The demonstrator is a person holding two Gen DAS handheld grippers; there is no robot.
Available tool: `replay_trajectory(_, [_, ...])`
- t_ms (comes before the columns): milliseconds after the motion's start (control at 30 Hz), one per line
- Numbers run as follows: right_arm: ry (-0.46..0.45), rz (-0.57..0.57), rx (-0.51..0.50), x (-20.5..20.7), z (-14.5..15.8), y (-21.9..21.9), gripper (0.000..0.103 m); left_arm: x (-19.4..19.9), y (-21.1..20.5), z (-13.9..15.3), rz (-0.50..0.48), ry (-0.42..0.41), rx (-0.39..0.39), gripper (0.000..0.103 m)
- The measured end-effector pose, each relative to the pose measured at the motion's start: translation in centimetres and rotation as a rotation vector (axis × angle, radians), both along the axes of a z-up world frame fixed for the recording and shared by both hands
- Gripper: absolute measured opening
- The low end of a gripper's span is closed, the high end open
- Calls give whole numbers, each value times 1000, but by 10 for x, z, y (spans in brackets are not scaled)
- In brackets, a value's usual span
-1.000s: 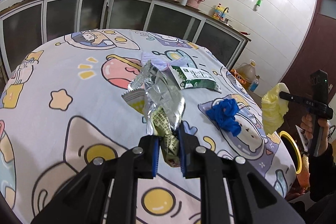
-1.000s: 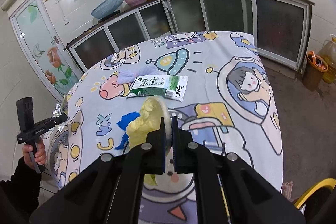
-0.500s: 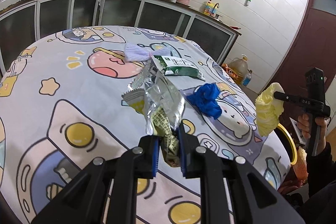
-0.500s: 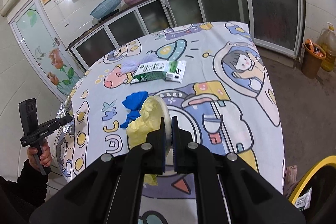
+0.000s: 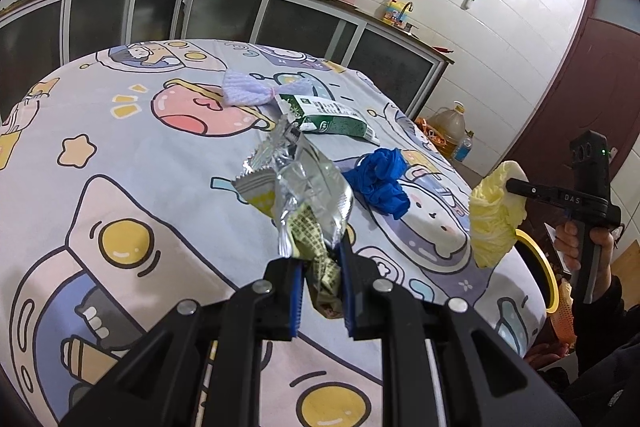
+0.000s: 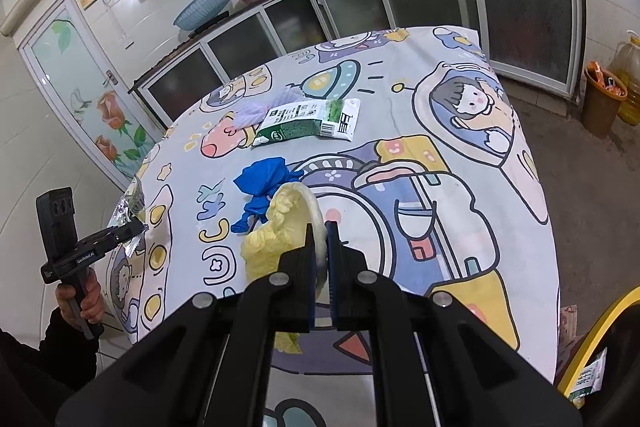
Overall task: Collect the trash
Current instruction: 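Lift the silver wrapper with left tool while right tool lifts the yellow bag, then carry the wrapper and yellow bag over the bin and open both tools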
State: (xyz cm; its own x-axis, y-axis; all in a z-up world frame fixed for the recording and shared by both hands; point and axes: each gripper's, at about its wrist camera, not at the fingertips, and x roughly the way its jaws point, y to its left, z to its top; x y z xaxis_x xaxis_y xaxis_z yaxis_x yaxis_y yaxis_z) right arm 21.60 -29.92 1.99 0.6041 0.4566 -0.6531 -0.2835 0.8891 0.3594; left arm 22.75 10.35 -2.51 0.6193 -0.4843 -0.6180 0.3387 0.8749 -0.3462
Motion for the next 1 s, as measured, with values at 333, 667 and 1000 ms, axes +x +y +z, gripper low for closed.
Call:
replay_trajectory(333, [6,-16,7,3,-3,-6,6,5,-4,-4,-2,16,3,14])
replay_trajectory(667, [-24,-93,27,-20,2,-40,6,-1,-33,11,-32,7,32,14])
replay_trajectory(1000, [-87,-272,42,-83,15,-121,6,-3,-134,29,-227,-25,71,14])
